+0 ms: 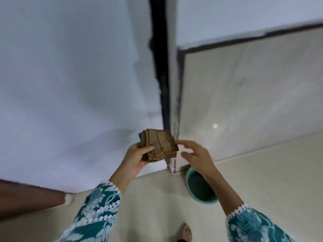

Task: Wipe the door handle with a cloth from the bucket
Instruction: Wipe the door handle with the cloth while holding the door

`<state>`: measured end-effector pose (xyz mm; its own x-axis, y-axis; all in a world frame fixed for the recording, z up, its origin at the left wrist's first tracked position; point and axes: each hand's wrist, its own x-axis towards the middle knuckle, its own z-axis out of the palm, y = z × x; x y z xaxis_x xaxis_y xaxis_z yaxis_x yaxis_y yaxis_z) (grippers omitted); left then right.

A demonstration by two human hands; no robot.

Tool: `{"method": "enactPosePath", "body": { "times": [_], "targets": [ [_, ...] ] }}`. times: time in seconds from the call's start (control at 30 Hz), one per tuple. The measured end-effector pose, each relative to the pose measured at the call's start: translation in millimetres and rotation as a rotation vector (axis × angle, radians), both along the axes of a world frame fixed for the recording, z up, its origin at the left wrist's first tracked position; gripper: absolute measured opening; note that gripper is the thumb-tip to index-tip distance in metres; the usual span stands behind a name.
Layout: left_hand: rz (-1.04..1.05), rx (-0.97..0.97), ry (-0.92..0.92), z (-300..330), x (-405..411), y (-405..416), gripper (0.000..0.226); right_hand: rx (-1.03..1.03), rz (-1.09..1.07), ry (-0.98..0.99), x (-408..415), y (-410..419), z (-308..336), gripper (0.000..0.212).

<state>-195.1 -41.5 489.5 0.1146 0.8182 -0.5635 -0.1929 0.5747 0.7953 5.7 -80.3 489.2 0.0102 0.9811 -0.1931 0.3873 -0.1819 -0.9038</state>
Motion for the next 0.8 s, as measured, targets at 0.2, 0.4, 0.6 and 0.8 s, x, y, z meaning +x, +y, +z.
{"method": "enactPosePath", "body": {
  "times": [0.2, 0.4, 0.6, 0.8],
  "targets": [
    [0.193, 0.159, 0.002, 37, -120, -48, 0.03, 0.605, 0.329, -0.381, -163, 7, 32, 0.055],
    [0.402, 0.203, -0.249, 79, -265, -126, 0.033, 0.706, 0.541, -0.423, -344, -39, 54, 0.081],
    [0.381, 0.222, -0.248, 101, -385, -180, 0.066, 0.716, 0.527, -0.267, -463, -84, 77, 0.068],
    [0.435, 0.253, 0.265, 117, -470, -185, 0.045, 0.712, 0.505, -0.239, -508, -64, 90, 0.054]
  ]
}}
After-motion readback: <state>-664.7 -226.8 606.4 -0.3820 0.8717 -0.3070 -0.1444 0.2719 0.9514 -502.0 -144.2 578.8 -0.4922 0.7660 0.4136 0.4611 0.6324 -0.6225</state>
